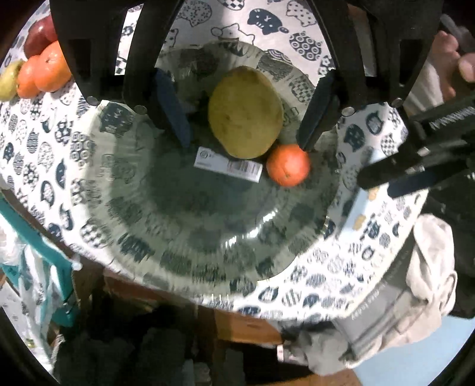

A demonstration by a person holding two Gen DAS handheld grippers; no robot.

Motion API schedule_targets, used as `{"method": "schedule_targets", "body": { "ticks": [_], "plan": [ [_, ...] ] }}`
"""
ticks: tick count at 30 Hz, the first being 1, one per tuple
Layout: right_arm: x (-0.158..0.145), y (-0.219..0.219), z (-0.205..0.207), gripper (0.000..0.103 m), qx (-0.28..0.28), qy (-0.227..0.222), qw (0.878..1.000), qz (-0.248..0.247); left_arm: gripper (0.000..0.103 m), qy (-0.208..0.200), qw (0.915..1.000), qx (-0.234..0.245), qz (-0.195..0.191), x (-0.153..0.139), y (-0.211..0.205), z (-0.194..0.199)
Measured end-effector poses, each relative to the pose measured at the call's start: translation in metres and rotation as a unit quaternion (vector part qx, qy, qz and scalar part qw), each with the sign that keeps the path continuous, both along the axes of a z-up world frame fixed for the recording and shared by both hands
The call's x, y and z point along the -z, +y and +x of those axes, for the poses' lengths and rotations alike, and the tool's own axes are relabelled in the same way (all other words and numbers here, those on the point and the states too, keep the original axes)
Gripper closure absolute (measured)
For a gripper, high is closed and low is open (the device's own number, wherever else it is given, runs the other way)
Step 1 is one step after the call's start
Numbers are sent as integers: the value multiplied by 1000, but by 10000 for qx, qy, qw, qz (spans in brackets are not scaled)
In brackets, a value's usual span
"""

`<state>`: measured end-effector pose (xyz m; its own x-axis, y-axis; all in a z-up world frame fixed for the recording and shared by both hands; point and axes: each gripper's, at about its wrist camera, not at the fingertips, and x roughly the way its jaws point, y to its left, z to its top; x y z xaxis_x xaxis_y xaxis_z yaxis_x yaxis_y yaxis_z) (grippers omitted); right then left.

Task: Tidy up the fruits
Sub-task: 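Lower the tangerine and pear into the bowl and open both tools, then lift both tools away from the bowl back toward the fruit cluster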

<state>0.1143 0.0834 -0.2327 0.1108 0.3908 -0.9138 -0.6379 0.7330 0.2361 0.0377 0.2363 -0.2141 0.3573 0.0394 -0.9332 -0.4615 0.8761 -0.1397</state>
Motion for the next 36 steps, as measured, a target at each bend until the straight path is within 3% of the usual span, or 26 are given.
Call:
{"method": "schedule_targets", "body": {
  "ticks": [6,12,20,36],
  "plan": [
    [-37,-20,6,27,346,-393,9984,225,37,-220,9997,100,45,-20,-9,-3],
    [-76,-42,4,27,643,-1109,9914,248,37,-463,9985,235,167,-42,-23,-4],
    [-111,-73,-5,27,798,-1710,9817,236,29,-807,9955,437,242,-72,-45,-6],
    [-170,-141,-29,23,1167,-2377,9626,566,18,-1520,9844,638,622,-126,-83,-17]
  ]
}}
